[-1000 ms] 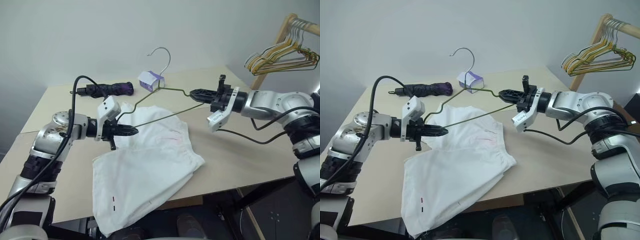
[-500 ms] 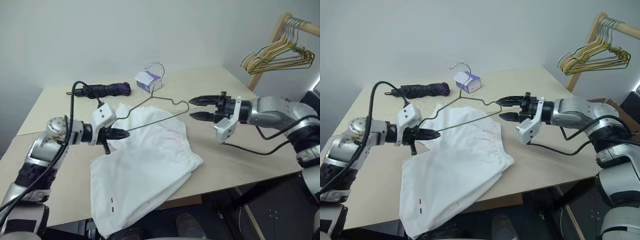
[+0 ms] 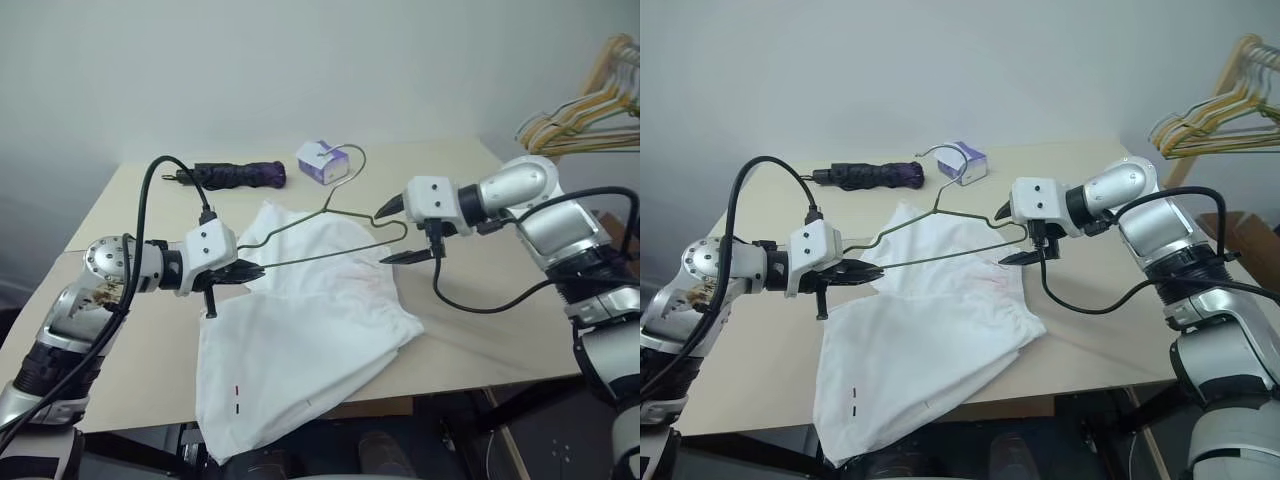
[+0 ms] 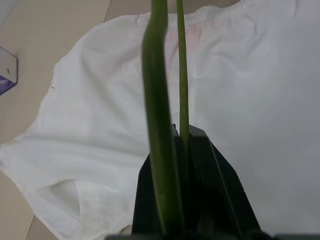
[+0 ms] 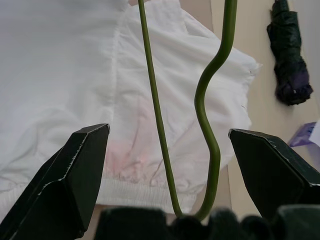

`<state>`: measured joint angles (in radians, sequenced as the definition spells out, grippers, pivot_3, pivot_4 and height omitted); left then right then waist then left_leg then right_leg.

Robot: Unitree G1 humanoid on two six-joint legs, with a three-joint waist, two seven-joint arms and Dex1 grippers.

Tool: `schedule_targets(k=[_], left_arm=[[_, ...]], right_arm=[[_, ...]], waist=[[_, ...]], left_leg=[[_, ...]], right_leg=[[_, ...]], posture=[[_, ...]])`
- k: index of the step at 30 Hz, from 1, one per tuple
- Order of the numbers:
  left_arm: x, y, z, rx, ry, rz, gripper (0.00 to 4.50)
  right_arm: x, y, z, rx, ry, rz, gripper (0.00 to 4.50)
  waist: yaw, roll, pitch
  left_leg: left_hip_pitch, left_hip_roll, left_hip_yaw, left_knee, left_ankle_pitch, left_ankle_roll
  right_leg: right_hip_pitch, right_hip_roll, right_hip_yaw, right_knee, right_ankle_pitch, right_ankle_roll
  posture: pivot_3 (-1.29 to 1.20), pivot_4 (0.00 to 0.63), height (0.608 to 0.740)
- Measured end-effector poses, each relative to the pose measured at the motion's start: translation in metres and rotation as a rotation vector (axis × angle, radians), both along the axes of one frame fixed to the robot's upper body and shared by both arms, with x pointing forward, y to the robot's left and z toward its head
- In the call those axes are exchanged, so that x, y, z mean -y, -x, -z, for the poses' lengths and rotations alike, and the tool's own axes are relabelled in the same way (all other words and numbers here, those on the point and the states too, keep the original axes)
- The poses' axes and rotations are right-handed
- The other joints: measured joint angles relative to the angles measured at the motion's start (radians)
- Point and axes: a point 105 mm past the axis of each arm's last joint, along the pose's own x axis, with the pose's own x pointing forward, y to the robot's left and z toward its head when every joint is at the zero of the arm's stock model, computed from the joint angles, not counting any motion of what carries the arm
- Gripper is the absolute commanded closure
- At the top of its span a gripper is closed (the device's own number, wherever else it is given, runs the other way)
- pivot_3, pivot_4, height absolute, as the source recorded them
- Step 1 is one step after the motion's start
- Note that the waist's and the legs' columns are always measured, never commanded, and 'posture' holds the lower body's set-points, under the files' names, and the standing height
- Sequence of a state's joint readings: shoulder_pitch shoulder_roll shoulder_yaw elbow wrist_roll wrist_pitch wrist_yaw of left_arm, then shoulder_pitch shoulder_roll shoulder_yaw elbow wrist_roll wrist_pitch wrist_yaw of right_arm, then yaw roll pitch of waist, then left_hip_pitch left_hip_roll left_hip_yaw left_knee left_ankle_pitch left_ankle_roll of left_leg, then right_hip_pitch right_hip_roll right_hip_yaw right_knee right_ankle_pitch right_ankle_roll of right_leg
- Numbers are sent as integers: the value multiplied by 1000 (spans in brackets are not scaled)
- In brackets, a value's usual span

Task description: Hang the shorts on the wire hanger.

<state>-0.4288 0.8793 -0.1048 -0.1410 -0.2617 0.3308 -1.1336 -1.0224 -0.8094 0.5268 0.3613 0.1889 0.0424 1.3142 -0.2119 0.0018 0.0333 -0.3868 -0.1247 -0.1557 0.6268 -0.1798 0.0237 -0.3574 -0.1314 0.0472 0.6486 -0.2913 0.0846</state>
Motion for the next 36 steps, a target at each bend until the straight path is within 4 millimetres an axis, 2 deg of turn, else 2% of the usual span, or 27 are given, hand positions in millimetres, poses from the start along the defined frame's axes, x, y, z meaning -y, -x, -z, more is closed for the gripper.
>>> schedule_targets(k=[5,8,19,20,28,31,36], left_arm=[[1,2,0,-4,-9,27,4500],[3,3,0,5,-21,47,4500],[9,1,1,15,-28,85,4500],[8,0,0,19,-30,83,4500],[8,-2,-2,33,-37,97,4500],[7,-2,-3,25,-38,118,3681],[-5,-8,-4,11,-8,87,2160]], right_arm=[[-7,0,10,-80,57,12,35],[-6,1,14,-105,89,23,578],[-6,3,21,-134,154,14,4311],[-5,3,21,-138,158,11,4456],[-4,6,18,-139,152,0,4456],[-3,11,21,-163,138,1,4500],[15,21,18,-220,79,72,4500]], waist=[[12,0,0],[9,0,0],[-12,0,0],[-15,0,0],[-26,0,0],[-25,0,0],[-23,0,0]], left_leg=[[-3,0,-1,0,0,0],[-3,0,-1,0,0,0],[-2,0,-1,0,0,0],[-2,0,-1,0,0,0],[-2,0,-2,1,0,0],[-2,0,-2,1,0,0],[-2,0,-3,1,0,0]], right_leg=[[-3,0,-1,0,0,-1],[-3,0,-1,0,0,-1],[-2,0,-2,1,0,0],[-2,0,-2,1,0,0],[-1,0,-3,1,0,0],[0,0,-3,1,0,0],[-1,0,-4,0,-1,2]], posture=[[-176,0,740],[-180,0,740],[-194,0,740],[-194,0,740],[-202,0,740],[-205,0,740],[-211,0,740]])
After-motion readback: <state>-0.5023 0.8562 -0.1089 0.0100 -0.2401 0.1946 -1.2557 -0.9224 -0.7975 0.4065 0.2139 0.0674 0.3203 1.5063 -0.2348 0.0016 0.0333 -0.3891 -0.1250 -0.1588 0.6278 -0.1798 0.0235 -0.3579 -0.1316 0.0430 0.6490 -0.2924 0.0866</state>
